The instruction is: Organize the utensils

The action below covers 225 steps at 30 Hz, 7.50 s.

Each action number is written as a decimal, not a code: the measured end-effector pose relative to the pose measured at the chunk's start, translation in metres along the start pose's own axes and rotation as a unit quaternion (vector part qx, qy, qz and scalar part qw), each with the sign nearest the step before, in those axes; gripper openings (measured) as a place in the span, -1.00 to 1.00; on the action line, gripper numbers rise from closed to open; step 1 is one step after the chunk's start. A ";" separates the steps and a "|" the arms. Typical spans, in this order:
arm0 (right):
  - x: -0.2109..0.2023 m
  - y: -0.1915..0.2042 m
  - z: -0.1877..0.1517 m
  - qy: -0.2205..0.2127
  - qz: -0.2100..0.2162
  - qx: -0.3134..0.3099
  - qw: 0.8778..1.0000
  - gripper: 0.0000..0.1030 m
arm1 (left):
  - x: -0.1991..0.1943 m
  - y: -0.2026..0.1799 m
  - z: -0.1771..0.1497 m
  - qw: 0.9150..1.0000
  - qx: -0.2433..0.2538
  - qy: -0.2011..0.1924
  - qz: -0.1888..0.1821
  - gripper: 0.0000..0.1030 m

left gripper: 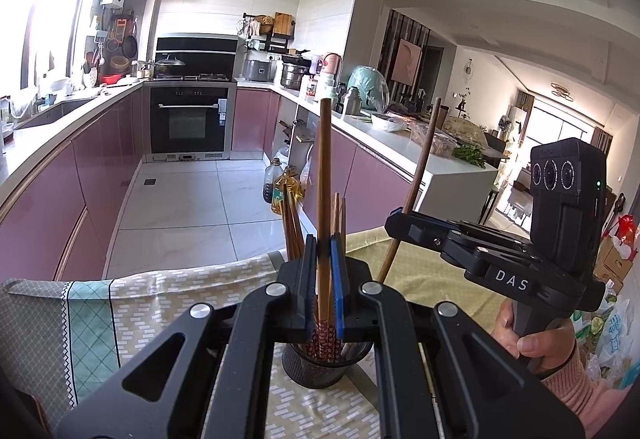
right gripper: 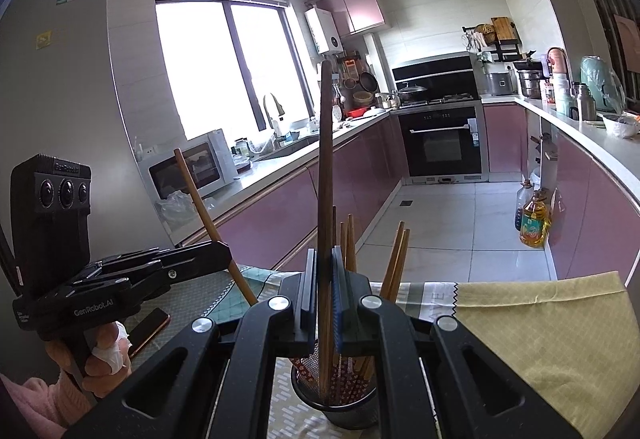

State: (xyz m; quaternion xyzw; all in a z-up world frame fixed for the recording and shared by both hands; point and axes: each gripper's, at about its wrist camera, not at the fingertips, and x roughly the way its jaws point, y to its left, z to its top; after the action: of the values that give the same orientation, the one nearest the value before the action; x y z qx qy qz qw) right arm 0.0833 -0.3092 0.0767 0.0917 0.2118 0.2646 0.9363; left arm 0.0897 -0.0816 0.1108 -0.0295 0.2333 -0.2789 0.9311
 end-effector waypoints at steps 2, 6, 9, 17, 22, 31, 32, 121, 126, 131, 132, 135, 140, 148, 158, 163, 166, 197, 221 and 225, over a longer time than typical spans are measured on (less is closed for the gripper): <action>0.001 -0.002 0.001 0.000 0.000 0.001 1.000 -0.89 | 0.001 0.000 0.002 1.000 0.000 0.001 0.000 -0.85; 0.003 -0.003 0.001 0.002 -0.001 0.003 1.000 -0.89 | 0.000 0.002 0.002 1.000 0.000 0.001 0.000 -0.85; 0.004 -0.006 -0.001 0.004 -0.002 0.005 1.000 -0.89 | 0.002 0.003 0.002 1.000 0.001 0.002 0.001 -0.86; 0.006 -0.008 -0.001 0.006 -0.002 0.005 1.000 -0.89 | 0.002 0.004 0.002 1.000 0.002 0.004 0.000 -0.85; 0.008 -0.009 -0.003 0.007 -0.002 0.009 1.000 -0.89 | 0.004 0.005 0.002 1.000 0.003 0.007 0.000 -0.85; 0.015 -0.012 -0.011 0.013 -0.003 0.013 1.000 -0.89 | 0.011 0.009 -0.001 1.000 0.005 0.016 0.001 -0.85; 0.015 -0.012 -0.012 0.014 -0.004 0.014 1.000 -0.89 | 0.012 0.008 -0.001 1.000 0.006 0.017 0.002 -0.85; 0.038 -0.017 -0.041 0.062 -0.035 0.021 0.997 -0.49 | 0.058 0.042 -0.062 0.997 -0.017 0.072 0.038 -0.22; 0.022 -0.004 -0.052 0.050 -0.049 0.000 0.998 0.14 | 0.037 0.044 -0.072 0.996 -0.013 0.044 0.071 0.35; 0.006 0.012 -0.071 0.025 -0.084 -0.023 0.996 0.62 | 0.012 0.041 -0.085 0.992 0.002 0.002 0.126 0.90; 0.003 0.014 -0.074 0.018 -0.092 -0.026 0.995 0.78 | 0.008 0.042 -0.089 0.991 0.003 -0.004 0.137 0.90; -0.007 0.021 -0.083 -0.006 -0.110 -0.042 0.993 0.81 | -0.004 0.043 -0.096 0.988 0.001 -0.019 0.156 0.90; -0.018 0.041 -0.094 -0.038 -0.132 -0.078 0.987 0.87 | -0.024 0.044 -0.107 0.982 -0.009 -0.049 0.183 0.90; -0.026 0.060 -0.105 -0.060 -0.132 -0.083 0.986 0.87 | -0.059 0.040 -0.122 0.972 0.003 -0.097 0.213 0.90; -0.032 0.068 -0.111 -0.070 -0.138 -0.080 0.985 0.87 | -0.079 0.033 -0.129 0.967 0.009 -0.120 0.223 0.90; -0.033 0.069 -0.112 -0.070 -0.142 -0.080 0.984 0.87 | -0.083 0.032 -0.131 0.966 0.007 -0.128 0.226 0.90; -0.032 0.069 -0.113 -0.071 -0.143 -0.080 0.984 0.87 | -0.084 0.032 -0.131 0.965 0.005 -0.128 0.227 0.90; -0.031 0.070 -0.115 -0.072 -0.145 -0.071 0.984 0.87 | -0.088 0.026 -0.129 0.963 0.008 -0.135 0.234 0.90; -0.031 0.071 -0.114 -0.077 -0.145 -0.071 0.984 0.87 | -0.087 0.025 -0.130 0.962 0.007 -0.135 0.235 0.90; -0.031 0.071 -0.114 -0.076 -0.145 -0.070 0.984 0.87 | -0.087 0.025 -0.130 0.962 0.008 -0.135 0.236 0.90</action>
State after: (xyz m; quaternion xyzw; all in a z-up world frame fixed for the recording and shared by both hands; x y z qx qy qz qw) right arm -0.0240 -0.2593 0.0057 0.0144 0.1317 0.1327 0.9823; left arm -0.0204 -0.0040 0.0267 -0.0039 0.1031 -0.0466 0.9936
